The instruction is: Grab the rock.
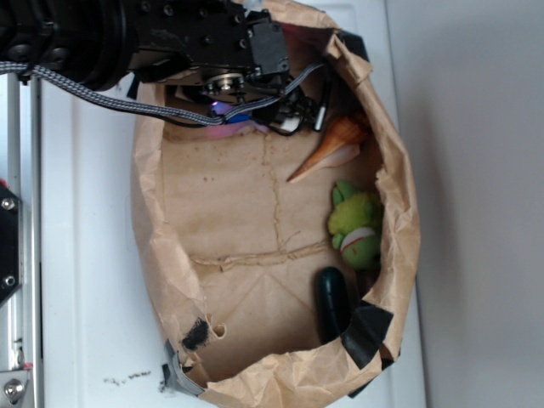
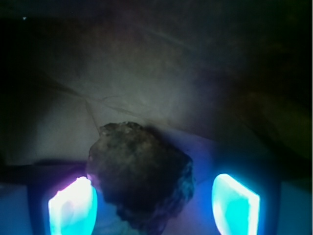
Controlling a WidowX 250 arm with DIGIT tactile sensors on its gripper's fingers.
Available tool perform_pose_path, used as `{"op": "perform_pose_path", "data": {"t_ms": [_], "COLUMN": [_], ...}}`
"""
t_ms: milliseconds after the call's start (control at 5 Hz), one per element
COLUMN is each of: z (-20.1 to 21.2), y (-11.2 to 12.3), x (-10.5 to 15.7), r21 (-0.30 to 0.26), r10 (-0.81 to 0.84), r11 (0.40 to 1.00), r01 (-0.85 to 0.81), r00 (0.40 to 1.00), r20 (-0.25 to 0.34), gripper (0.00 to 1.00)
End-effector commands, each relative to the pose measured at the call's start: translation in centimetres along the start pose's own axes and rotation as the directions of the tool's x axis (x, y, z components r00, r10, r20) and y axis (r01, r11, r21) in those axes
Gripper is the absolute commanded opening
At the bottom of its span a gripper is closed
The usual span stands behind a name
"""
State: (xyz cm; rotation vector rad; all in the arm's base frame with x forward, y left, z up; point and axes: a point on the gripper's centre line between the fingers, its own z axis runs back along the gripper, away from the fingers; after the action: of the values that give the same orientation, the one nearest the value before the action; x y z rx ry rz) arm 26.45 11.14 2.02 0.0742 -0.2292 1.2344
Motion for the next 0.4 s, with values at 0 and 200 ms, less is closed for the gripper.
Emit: {"op": "perform_pose_path", "data": {"t_ms": [0, 200], "z": [-0.76, -1.01], "y": [-1.78, -1.62], "x": [0.97, 0.92], "r21": [-0.023, -0.022], "r10": [0.047, 0.047], "r11": [0.999, 0.999], "r01": [-0.046, -0.046], "r00": [0.998, 0.998], "r20": [0.051, 0.030], "gripper": [1.00, 0.00]}}
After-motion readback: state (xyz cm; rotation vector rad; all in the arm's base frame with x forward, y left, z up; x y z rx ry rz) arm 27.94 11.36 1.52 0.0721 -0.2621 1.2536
